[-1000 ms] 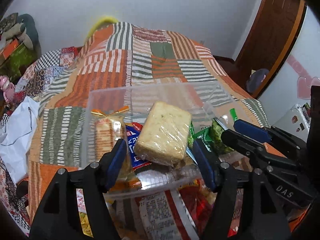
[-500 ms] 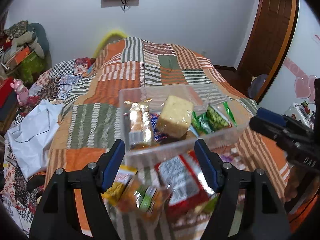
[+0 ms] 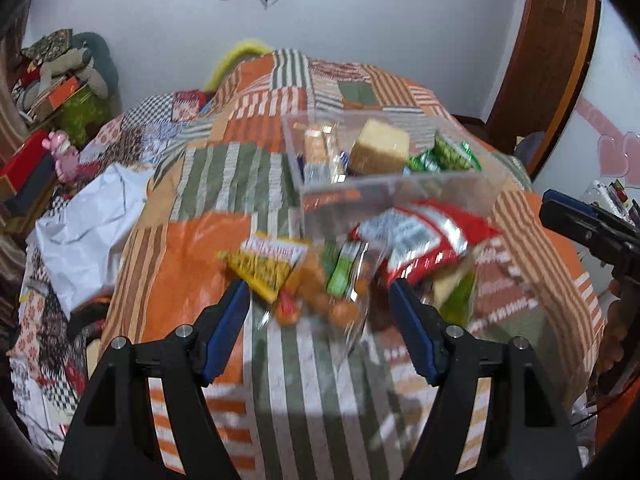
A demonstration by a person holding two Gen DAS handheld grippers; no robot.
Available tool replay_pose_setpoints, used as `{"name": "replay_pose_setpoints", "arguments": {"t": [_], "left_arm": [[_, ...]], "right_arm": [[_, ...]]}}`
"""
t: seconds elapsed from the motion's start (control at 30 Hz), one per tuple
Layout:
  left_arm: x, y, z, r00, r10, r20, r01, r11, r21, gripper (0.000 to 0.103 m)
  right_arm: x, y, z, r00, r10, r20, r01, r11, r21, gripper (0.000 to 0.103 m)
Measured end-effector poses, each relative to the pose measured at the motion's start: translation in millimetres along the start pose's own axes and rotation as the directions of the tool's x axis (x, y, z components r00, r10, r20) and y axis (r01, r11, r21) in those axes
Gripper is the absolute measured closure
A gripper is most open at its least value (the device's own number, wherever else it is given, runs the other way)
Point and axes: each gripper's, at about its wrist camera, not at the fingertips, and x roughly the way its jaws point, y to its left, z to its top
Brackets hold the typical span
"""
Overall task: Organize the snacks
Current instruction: 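Move both open tools back down to the snack pile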
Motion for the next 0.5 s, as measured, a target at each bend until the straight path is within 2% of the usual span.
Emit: {"name": "replay_pose_setpoints", "arguments": {"t": [0.13,0.37,0.5], "left_arm": [[2.6,1.1,-19.3,1.0,-0.016,-0.019,0.016,1.0,-0.008,0.031],[19.2,-1.8,-30.3,0.999,-0.012,-0.046,0.011,1.0,-0.015,0.031],[28.5,-3.1,-29.9,0.999,0.031,-0.023,-0.031,0.999,-0.018,0.031]], "right_arm": [[7.1,3.8,-12.3,1.0,-0.002,-0.03,0.002,1.0,-0.009,0.04],[22.6,6.1,-29.5,0.995,0.027,-0.092,-0.026,1.0,0.014,0.04],[31.6,6.3,-38.9,0.99,0.048,-0.134,-0.044,0.999,0.031,0.04]]}}
